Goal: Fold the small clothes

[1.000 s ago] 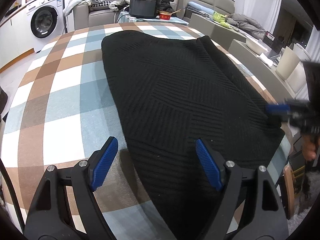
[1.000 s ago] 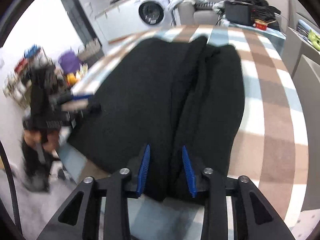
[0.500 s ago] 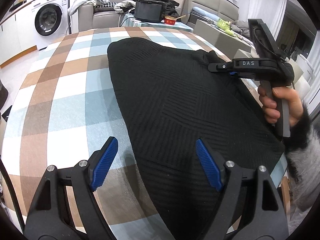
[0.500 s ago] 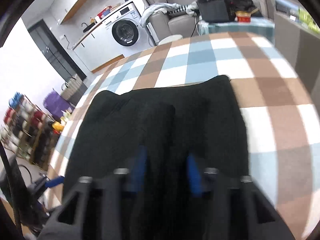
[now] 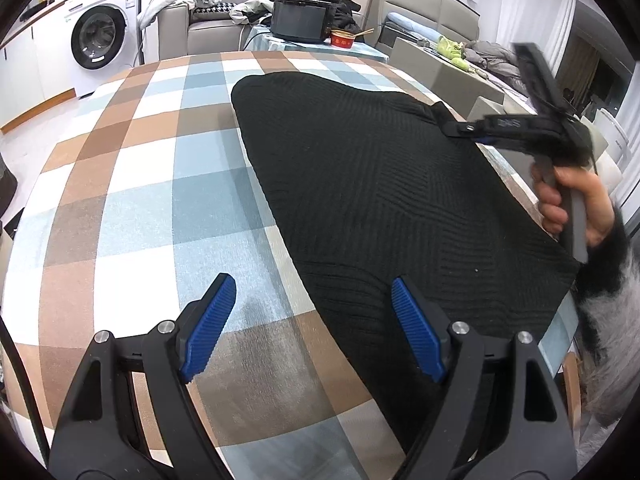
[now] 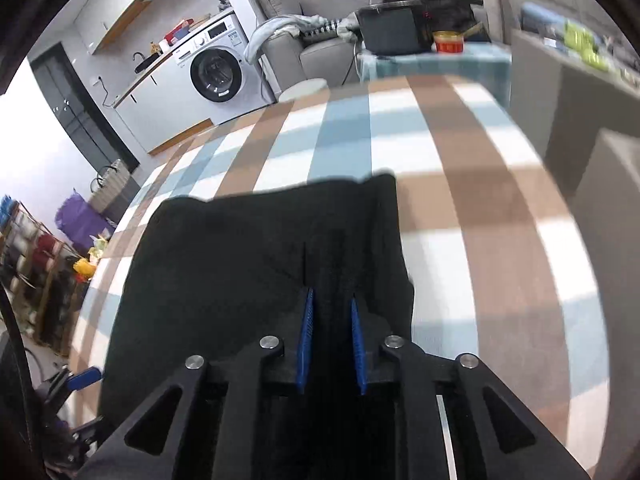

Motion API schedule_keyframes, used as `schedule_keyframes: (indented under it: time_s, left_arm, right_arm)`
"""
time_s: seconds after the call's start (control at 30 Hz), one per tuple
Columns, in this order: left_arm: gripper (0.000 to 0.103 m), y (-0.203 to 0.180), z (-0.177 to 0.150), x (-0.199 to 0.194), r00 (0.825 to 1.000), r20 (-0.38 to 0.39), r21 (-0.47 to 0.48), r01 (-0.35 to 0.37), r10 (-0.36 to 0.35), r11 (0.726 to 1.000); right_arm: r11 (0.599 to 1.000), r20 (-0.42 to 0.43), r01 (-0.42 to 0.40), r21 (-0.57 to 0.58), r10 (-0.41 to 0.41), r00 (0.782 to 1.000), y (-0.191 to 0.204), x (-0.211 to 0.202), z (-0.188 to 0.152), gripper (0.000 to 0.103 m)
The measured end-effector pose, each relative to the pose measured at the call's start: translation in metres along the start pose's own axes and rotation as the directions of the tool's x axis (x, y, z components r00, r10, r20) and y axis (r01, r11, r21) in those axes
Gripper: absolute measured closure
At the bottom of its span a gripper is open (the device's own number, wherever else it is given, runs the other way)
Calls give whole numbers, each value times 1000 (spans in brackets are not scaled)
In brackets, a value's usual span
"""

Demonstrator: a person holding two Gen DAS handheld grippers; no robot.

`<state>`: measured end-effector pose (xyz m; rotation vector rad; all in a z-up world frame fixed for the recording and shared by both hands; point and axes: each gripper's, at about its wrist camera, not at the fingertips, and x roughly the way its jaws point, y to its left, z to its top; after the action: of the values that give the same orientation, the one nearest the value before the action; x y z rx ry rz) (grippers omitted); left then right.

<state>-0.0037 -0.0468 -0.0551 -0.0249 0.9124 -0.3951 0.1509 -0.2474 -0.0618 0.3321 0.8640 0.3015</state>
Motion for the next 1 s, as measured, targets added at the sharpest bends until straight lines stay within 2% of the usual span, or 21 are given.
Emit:
schedule_keyframes:
  time_s: [0.07, 0.13, 0.27, 0.37, 0.43, 0.6, 0.63, 0.7, 0.73, 0.77, 0.87, 0.9, 0.93, 1.0]
  left_arm:
    - [25, -1, 0, 0, 1000, 0, -4, 12, -12, 1000]
    - [25, -2, 0, -1, 1000, -2, -3, 19, -19, 1000]
    - [25, -7, -2, 3, 999, -14, 8, 30, -30, 1000]
    - [25, -12, -3, 6, 999, -23, 20, 31, -31, 999]
    - [25, -14, -3, 7, 999, -24, 25, 36, -35, 999]
    - [25, -16, -3, 3, 999, -16, 34, 36, -35, 999]
    - [25, -15, -3, 2, 999, -15, 33, 35, -35, 999]
    - [25, -14, -3, 2, 999, -13, 26, 35, -35, 999]
    - [25, -13, -3, 2, 999, -14, 24, 36, -35, 999]
    - [25, -13, -3, 3, 999, -16, 21, 34, -34, 999]
    - [25, -14, -3, 1, 999, -16, 19, 40, -40, 999]
    - [25, -14, -3, -1, 999, -11, 21, 43, -43, 999]
    - [25, -14, -3, -4, 999, -5, 22, 47, -47, 999]
    - [25, -15, -2, -7, 998, 2, 20, 57, -57, 998]
  right_arm:
    - [1000, 14, -26, -10, 26, 1000, -2, -18, -11, 70]
    - [998, 5, -68, -14, 68, 998, -3, -35, -27, 62]
    - [990, -52, -139, -25, 138, 989, -3, -61, -72, 60]
    - [988, -89, -155, -13, 153, 984, -1, -64, -96, 56]
    - [984, -75, -178, -20, 176, 981, 1, -68, -104, 51]
    - [988, -68, -149, -29, 146, 987, 5, -65, -106, 51]
    - [989, -64, -141, -37, 139, 988, 6, -64, -105, 52]
    - [989, -54, -122, -79, 118, 992, 14, -66, -106, 62]
    - [988, -53, -109, -113, 104, 993, 20, -67, -108, 75]
    - [986, -61, -108, -125, 101, 993, 22, -65, -109, 83]
    - [988, -57, -114, -102, 108, 992, 25, -64, -105, 91]
    - [988, -34, -121, -98, 118, 992, 27, -71, -103, 92]
    - [985, 28, -132, -113, 136, 990, 31, -88, -101, 92]
    - [984, 94, -98, -146, 112, 989, 37, -107, -100, 93]
